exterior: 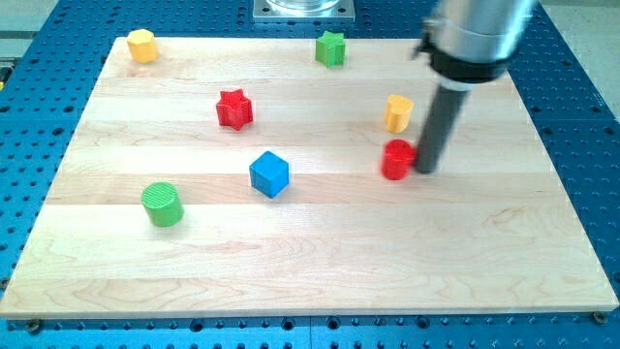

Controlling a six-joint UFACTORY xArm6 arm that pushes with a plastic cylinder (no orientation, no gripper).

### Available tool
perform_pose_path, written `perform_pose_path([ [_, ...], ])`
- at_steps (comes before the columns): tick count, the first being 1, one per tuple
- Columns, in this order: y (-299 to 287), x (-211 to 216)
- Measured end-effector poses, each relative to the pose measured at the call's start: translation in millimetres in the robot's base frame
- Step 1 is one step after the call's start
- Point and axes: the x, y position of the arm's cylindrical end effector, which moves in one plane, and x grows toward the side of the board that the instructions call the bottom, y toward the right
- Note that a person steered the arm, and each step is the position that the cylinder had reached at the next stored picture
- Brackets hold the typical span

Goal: Slide the red circle diagonal to the green circle

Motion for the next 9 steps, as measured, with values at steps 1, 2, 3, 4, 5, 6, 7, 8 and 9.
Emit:
perform_pose_path([
  [1,-59.8,-2.6],
  [2,-64.7,9.5],
  [3,-133.3,9.1],
  [4,-192.3,6.8],
  [5,-130.2,0.1],
  [6,-135.0,-24.7],
  [7,-197.4,-26.2],
  [8,-267.2,-26.1],
  [9,-280.9,-40.7],
])
